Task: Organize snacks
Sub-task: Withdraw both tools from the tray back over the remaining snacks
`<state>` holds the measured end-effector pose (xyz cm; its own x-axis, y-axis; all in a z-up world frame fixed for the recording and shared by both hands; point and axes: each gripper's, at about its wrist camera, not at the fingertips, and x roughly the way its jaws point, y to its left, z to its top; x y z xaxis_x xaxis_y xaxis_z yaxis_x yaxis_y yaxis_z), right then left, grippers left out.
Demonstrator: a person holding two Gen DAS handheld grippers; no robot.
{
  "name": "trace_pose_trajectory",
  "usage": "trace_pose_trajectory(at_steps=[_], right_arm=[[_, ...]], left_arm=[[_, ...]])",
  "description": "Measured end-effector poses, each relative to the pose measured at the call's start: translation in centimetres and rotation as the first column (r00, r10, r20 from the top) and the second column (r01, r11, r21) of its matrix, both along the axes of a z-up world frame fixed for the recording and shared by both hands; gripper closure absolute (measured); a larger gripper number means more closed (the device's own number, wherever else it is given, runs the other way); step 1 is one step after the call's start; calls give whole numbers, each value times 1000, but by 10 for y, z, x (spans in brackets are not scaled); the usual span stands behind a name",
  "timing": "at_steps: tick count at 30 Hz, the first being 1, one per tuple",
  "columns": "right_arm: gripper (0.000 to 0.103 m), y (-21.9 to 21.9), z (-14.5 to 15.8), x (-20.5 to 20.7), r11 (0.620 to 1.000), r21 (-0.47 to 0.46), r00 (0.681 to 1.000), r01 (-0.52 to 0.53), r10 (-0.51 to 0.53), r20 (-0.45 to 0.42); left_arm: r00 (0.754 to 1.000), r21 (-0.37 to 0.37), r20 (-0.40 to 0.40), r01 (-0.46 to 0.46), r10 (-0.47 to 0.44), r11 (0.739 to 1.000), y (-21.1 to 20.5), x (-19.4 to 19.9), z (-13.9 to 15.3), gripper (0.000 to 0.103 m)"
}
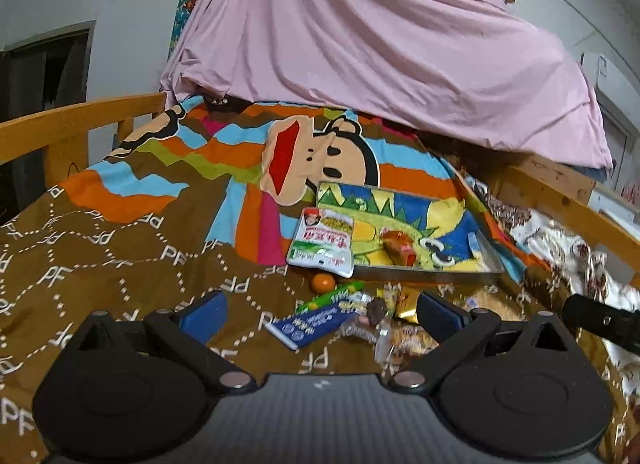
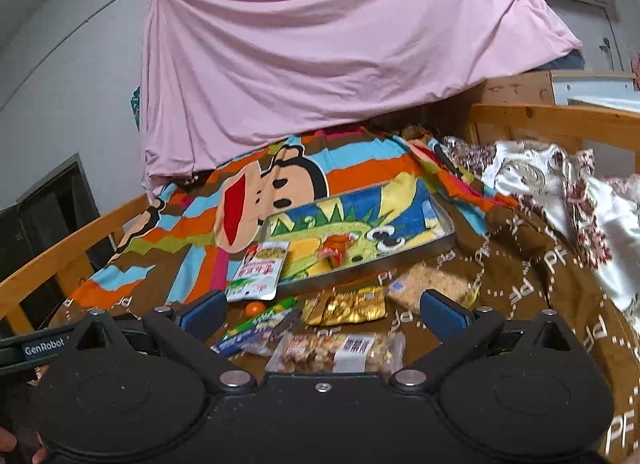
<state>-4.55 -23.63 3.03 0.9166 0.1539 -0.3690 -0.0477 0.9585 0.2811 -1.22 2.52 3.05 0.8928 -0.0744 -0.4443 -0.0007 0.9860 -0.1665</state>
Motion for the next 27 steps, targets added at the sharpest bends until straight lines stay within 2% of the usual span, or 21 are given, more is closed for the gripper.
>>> trace_pose_trajectory(at_steps=[6,13,18,21,24,27], right_arm=[[1,14,-14,-14,999,-17,990,-46,44,-136],[1,31,-14,-14,990,-64,976,-127,113,-185],[1,29,-14,9,981,-63,953,-183,161,-257],[1,24,-12,29,971,-100,945,-216,182,-271],[1,21,-11,52,951,-168,940,-261,211,-267],[1,17,-15,79,927,-192,927,-323,270,-259]], left_arm=[[994,30,-107,21,-18,999,3,-23,-14,0],[977,25,-209,46,-40,999,10,-30,-23,0],[962,21,-251,114,-105,993,10,-11,-23,0],[950,18,-266,177,-166,984,13,9,-25,0],[936,74,-270,252,-224,965,17,33,-28,0],[935,139,-255,287,-246,948,21,54,-33,0]])
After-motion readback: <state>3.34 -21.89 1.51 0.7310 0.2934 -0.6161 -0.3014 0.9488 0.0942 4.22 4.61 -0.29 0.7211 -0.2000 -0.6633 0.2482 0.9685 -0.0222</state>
